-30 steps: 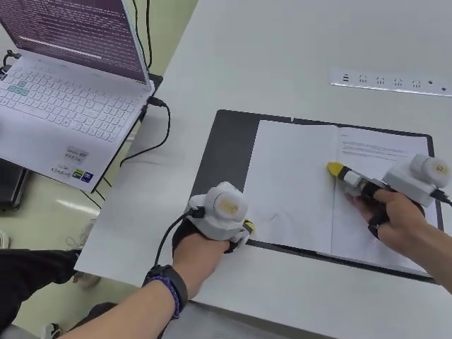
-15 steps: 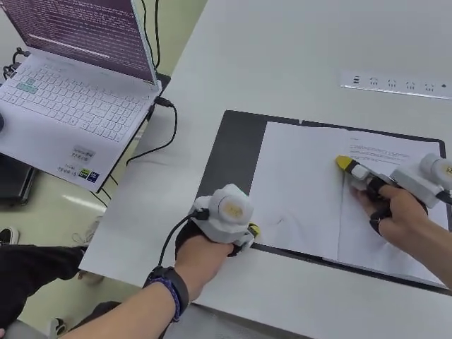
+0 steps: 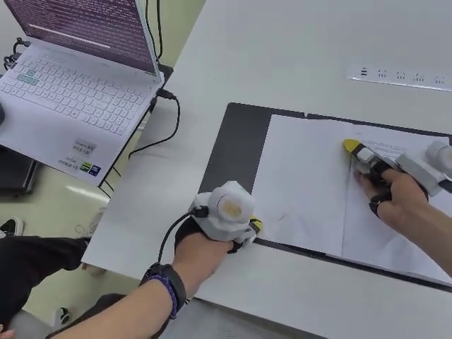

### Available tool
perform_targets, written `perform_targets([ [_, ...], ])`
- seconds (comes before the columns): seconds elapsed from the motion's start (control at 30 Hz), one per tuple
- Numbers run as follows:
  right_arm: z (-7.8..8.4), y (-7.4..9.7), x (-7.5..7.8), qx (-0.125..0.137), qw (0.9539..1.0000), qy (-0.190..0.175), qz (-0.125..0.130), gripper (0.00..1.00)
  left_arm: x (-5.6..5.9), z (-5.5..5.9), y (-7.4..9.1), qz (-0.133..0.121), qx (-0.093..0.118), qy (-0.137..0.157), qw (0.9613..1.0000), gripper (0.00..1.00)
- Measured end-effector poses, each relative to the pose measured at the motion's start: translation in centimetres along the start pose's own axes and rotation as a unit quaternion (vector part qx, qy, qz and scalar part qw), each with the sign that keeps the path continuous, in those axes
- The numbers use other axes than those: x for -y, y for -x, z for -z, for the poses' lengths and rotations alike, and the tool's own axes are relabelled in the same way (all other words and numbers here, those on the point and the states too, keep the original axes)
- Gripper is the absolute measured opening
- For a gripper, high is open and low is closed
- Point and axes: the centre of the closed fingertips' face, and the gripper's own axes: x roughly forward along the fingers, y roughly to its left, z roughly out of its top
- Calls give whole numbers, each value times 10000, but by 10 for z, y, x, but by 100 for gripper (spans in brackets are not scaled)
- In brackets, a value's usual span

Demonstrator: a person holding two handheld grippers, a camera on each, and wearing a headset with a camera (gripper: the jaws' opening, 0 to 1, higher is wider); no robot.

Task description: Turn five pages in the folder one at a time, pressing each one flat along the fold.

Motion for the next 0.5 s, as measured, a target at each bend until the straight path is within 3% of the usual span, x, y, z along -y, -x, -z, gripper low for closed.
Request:
perform_targets([
  [0.23, -12, -11, 3, 222, 9997, -110, 79, 0, 0, 0, 0, -17, 8, -107, 9999, 0],
  [0.27, -16, -18, 11, 238, 9996, -117, 86, 0, 0, 0, 0, -14, 12, -97, 10000, 0],
  [0.5, -31, -42, 28, 235, 9996, -50, 161, 0, -1, 0, 0, -12, 9, 72, 10000, 0],
])
